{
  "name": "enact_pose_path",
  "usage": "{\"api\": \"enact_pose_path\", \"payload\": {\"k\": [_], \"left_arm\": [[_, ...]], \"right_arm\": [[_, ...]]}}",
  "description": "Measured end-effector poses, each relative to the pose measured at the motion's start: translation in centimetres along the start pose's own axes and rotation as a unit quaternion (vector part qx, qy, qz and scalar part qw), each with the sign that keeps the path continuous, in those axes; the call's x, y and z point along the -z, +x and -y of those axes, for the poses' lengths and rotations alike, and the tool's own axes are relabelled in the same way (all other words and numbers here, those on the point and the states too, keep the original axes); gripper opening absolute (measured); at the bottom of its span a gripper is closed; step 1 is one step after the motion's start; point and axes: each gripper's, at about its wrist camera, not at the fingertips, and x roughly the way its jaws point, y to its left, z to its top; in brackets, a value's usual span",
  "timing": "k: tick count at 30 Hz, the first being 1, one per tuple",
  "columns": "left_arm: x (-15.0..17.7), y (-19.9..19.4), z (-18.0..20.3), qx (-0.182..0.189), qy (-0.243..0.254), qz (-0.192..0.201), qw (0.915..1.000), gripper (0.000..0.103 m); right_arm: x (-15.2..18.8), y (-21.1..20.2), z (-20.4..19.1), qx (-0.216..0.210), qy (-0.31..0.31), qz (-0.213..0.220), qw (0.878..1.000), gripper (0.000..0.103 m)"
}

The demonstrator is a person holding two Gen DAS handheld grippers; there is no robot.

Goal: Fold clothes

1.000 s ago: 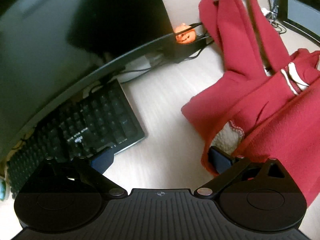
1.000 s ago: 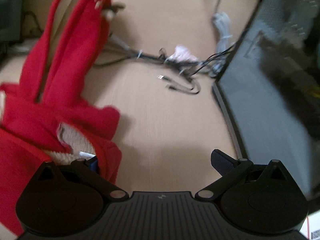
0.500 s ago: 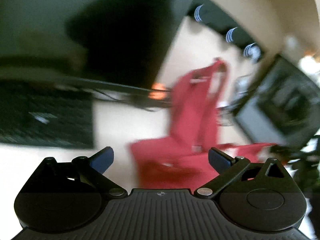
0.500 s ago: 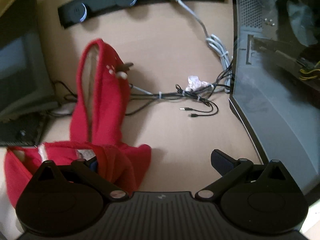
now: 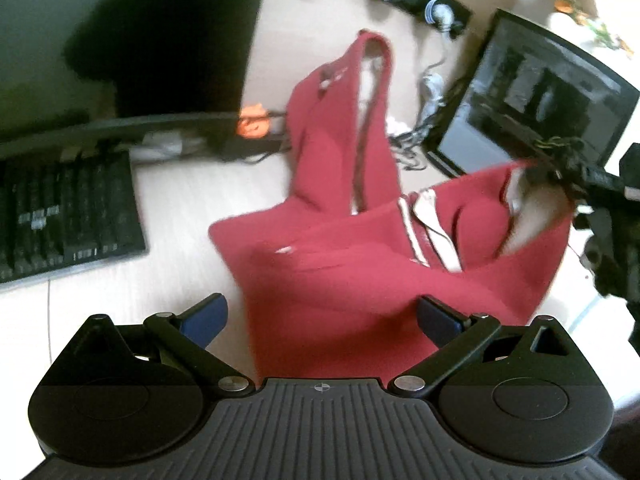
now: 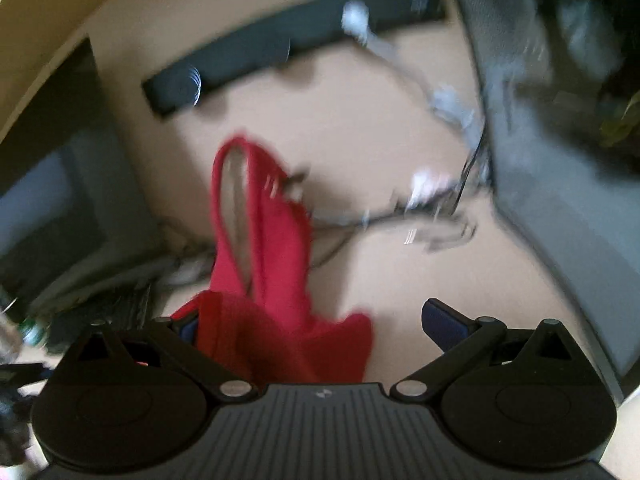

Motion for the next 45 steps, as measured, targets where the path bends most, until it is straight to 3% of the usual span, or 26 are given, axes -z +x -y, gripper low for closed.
{"api": "enact_pose_path", "payload": {"k": [2,4,7,10,11,14,17,20,23,25,28,30,33,35,37,39,41,45], "left_arm": [[0.1,0.8,0.0,-0.012,-0.007,-0.006,0.9999,0.103],[0.0,1.5,0.0,-0.02,-0.009,-0.008,0.9997,0.103],[0.0,1.7,0.4,-0.021,-0.006,-0.01,0.9997,0.103],[0.3,1.5,0.3,-0.021,-0.004,-0.014,0.9997,0.103],[0.4,1.5,0.2,-0.019,-0.008,-0.014,0.9997,0.103],[1.1,1.0,-0.4,-0.011,-0.033,-0.006,0.9994,0.103],[1.5,1.0,-0.9,-0.023,-0.05,-0.002,0.9985,0.103],[0.0,1.6,-1.4,-0.09,-0.038,0.015,0.9951,0.102],[-1.5,2.3,-1.9,-0.157,-0.025,0.032,0.9867,0.102],[-2.5,2.7,-2.2,-0.201,-0.017,0.043,0.9784,0.102],[-3.9,3.2,-2.7,-0.261,-0.008,0.059,0.9634,0.102],[-3.3,2.0,-3.9,-0.242,-0.041,0.057,0.9677,0.102],[-1.5,-0.4,-5.4,-0.15,-0.116,0.057,0.9803,0.102],[-0.1,-1.6,-5.8,-0.048,-0.175,0.069,0.981,0.102],[0.6,-1.6,-5.0,0.01,-0.19,0.073,0.979,0.102],[0.7,-0.2,-3.3,0.015,-0.161,0.055,0.9853,0.103],[0.6,1.8,-1.7,-0.016,-0.123,0.035,0.9917,0.102],[0.7,3.7,-0.9,-0.014,-0.125,0.025,0.9917,0.102]], "right_arm": [[0.0,1.4,0.3,0.001,0.019,-0.054,0.998,0.103],[0.2,1.6,1.2,0.014,0.057,-0.058,0.997,0.103],[0.1,0.2,3.0,-0.063,0.143,-0.029,0.987,0.103],[0.4,-1.9,3.9,-0.117,0.166,0.02,0.979,0.103],[0.4,-2.4,3.8,-0.093,0.147,0.034,0.984,0.103],[1.8,-2.8,2.6,0.036,0.05,0.066,0.996,0.103],[4.3,-1.3,1.8,0.112,-0.045,0.032,0.992,0.103],[6.5,0.6,0.5,0.099,-0.097,-0.016,0.99,0.103],[6.3,2.5,-1.4,0.055,-0.102,-0.01,0.993,0.103],[5.3,4.3,-2.0,0.085,-0.079,0.017,0.993,0.103],[4.8,7.9,-1.8,0.181,-0.096,0.021,0.979,0.103],[5.7,9.1,-1.6,0.218,-0.149,0.005,0.964,0.103],[5.8,8.2,-0.7,0.201,-0.137,0.004,0.97,0.103],[5.3,6.2,-0.5,0.152,-0.1,0.019,0.983,0.103],[4.6,4.5,-0.7,0.074,-0.058,0.038,0.995,0.103],[4.2,4.3,-1.3,-0.007,-0.02,0.04,0.999,0.103],[4.5,5.4,-2.0,-0.063,0.003,0.022,0.998,0.103],[7.2,10.6,-3.1,-0.027,-0.007,-0.048,0.998,0.103]]}}
